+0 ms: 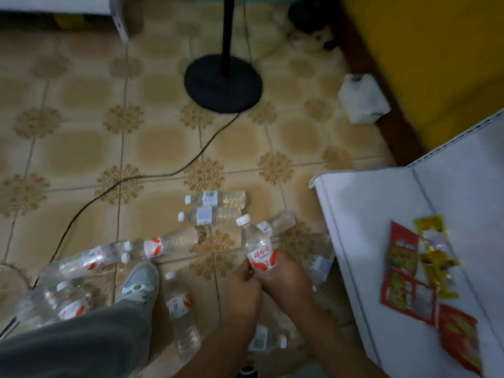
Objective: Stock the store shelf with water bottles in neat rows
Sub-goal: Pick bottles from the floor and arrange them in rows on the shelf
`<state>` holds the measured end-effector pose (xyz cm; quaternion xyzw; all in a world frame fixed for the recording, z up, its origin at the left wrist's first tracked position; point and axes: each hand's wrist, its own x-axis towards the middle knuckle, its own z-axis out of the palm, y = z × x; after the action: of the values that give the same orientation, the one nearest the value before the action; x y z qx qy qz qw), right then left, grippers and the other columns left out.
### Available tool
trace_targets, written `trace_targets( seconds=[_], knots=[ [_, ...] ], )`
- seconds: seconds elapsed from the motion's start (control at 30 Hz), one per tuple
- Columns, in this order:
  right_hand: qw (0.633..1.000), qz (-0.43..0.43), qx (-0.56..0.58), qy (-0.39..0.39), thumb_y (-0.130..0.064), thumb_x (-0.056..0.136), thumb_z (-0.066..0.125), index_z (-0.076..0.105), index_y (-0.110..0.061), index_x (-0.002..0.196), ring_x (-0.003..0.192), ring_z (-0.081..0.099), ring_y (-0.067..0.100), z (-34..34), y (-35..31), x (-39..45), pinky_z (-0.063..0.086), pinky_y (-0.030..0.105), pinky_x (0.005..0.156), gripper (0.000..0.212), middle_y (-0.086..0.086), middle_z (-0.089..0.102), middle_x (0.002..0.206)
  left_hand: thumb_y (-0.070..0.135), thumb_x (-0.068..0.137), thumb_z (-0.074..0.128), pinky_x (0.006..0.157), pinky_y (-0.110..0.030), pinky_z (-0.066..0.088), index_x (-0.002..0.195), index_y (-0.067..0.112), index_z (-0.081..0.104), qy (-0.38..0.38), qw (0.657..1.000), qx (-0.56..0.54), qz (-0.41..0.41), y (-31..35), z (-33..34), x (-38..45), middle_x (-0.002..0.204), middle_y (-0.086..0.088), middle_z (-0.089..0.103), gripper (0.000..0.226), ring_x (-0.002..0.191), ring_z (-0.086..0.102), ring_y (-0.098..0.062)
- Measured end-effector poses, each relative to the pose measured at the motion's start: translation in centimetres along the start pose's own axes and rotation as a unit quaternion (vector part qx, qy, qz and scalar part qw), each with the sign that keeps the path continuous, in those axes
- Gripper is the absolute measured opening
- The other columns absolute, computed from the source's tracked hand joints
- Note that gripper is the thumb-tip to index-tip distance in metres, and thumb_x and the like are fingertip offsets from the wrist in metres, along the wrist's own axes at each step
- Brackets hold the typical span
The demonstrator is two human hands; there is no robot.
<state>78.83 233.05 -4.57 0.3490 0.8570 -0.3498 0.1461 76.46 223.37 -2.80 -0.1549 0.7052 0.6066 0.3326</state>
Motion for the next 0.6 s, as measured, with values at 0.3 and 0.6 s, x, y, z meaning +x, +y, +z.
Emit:
trace_targets(
  seconds=[0.3,0.6],
  knots=[
    [0.959,-0.074,0.020,0.273,-0.072,0.064,0.062,0.059,-0.032,0.106,0.092,0.065,0.003,-20.6,-4.4,-12.4,0.053,0.026,0.076,0.059,-0.013,0.066,0.097,-0.003,0.091,0.051,0.072,-0.010,0.042,0.121,0.018,0.063,-0.109,0.968,-0.021,0.226,15.7,6.3,-15.1,0.108,-0.002,0.069,0.039,0.088,0.057,-0.001],
    [0.860,-0.109,0.055,0.495,-0.071,0.068,0.065,0.057,-0.036,0.114,0.092,0.061,0.003,-34.4,-4.7,-30.1,0.053,0.026,0.079,0.059,-0.017,0.061,0.102,0.001,0.095,0.043,0.069,-0.005,0.047,0.127,0.036,0.056,-0.283,0.863,-0.020,0.418,23.5,10.4,-34.0,0.097,0.030,0.066,0.049,0.090,0.061,0.015]
  ],
)
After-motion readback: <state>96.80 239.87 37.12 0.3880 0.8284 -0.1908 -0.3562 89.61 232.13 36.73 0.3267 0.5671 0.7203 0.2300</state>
